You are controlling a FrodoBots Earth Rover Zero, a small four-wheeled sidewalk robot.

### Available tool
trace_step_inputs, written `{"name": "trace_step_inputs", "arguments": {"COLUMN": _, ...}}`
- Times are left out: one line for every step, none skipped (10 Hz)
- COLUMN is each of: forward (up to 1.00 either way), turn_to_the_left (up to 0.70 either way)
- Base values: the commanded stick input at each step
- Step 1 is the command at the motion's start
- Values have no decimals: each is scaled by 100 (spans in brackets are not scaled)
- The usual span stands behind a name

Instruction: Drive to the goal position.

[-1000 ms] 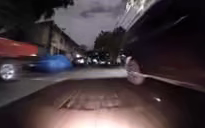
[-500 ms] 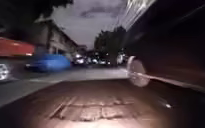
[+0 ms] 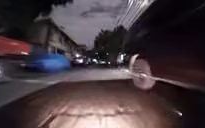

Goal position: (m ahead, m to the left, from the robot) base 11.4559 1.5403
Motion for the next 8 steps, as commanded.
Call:
{"name": "trace_step_inputs", "arguments": {"forward": 50, "turn_to_the_left": 0}}
{"name": "trace_step_inputs", "arguments": {"forward": 50, "turn_to_the_left": 0}}
{"name": "trace_step_inputs", "arguments": {"forward": 50, "turn_to_the_left": 0}}
{"name": "trace_step_inputs", "arguments": {"forward": 50, "turn_to_the_left": 0}}
{"name": "trace_step_inputs", "arguments": {"forward": 50, "turn_to_the_left": 0}}
{"name": "trace_step_inputs", "arguments": {"forward": 50, "turn_to_the_left": 0}}
{"name": "trace_step_inputs", "arguments": {"forward": 50, "turn_to_the_left": 0}}
{"name": "trace_step_inputs", "arguments": {"forward": 50, "turn_to_the_left": 0}}
